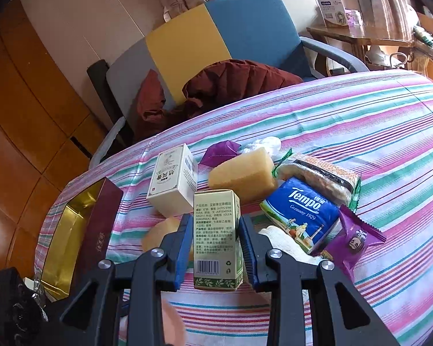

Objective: Organize objects
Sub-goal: 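Grasp the pink mushroom-shaped puff with the left tool, then carry the pink puff into the gold tray and open the left tool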

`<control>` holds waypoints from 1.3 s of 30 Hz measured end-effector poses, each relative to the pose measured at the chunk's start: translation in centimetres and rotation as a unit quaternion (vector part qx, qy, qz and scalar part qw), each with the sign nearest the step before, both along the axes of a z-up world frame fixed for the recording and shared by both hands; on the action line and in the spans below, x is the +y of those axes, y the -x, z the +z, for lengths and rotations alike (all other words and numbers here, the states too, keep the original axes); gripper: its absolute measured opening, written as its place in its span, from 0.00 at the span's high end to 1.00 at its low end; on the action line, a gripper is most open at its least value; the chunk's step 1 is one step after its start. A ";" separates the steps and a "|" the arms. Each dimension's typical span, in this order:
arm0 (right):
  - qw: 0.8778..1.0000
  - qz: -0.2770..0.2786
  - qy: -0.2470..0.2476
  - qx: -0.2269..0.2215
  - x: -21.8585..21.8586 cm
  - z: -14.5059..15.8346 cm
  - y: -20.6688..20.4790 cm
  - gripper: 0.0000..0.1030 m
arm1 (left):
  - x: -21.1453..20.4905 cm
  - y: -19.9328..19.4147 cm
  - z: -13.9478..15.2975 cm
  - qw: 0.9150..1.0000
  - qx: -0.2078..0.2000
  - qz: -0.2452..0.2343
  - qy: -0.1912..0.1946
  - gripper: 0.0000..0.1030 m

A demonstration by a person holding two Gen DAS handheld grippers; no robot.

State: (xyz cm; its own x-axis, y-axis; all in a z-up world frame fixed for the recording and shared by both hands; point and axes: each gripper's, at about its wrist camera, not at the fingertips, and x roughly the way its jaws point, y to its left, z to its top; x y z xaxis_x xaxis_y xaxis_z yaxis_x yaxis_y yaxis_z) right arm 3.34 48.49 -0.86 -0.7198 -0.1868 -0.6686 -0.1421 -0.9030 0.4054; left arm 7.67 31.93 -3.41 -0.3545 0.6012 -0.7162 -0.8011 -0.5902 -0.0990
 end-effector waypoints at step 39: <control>0.979 0.187 -0.009 0.083 -18.0 4.7 0.1 0.68 | -27.2 9.4 0.5 0.942 -0.006 0.326 0.081 0.47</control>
